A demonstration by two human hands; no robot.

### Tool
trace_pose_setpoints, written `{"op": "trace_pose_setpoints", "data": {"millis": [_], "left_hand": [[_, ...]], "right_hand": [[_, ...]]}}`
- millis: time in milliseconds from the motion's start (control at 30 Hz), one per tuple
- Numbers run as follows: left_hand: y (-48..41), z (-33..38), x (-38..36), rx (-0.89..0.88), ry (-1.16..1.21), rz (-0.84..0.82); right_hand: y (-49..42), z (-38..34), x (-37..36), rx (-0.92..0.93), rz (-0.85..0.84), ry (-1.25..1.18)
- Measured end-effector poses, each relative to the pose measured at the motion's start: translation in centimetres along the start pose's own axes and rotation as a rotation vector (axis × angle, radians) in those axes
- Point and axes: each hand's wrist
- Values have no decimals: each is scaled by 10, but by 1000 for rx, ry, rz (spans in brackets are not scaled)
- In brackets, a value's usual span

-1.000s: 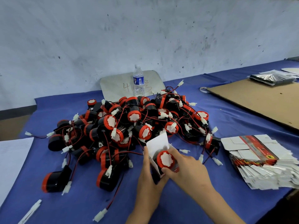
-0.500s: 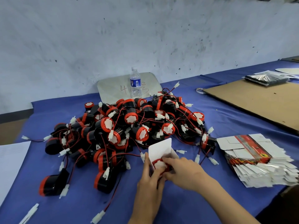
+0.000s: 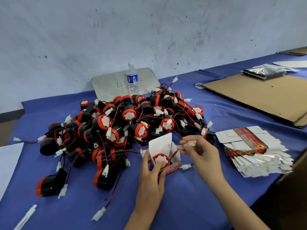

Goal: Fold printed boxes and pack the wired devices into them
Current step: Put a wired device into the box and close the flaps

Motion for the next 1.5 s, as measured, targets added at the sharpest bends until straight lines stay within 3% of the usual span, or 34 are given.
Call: {"op": "trace_pose_setpoints", "data": {"millis": [200,433,633,833,933,1100,1167,1300,1500], "left_hand": [[2,-3,-1,-3,8,-46],[2,-7,-3,-15,20,-57],[1,-8,-5,-16,-21,-67],[0,-1,-3,-3,12,-60],[1,4,0,45,88,-58],[5,8,3,163,130,-50],[6,9,2,95,66,-6],[6,6,0,-79,-117,37],[5,2,-1,-68,-177,-13]], "right_hand": [[0,15,-17,35,-47,2],[8,41,-25,335,16,739],[0,40,-34,518,107,997],[0,28,-40,196,-230,1388],[2,29,-40,135,-374,1360],[6,30,-38,97,-418,1286],[14,37,-37,96,-346,1243],[31,42,-40,172,-46,999],[36,47,-43,181,-3,751]]}}
Point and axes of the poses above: each hand's wrist, its own y-axis away from the middle knuckle, its own x-axis out of the back of the hand, z = x × y, and after that the axes turned 2 degrees about -z, right-handed
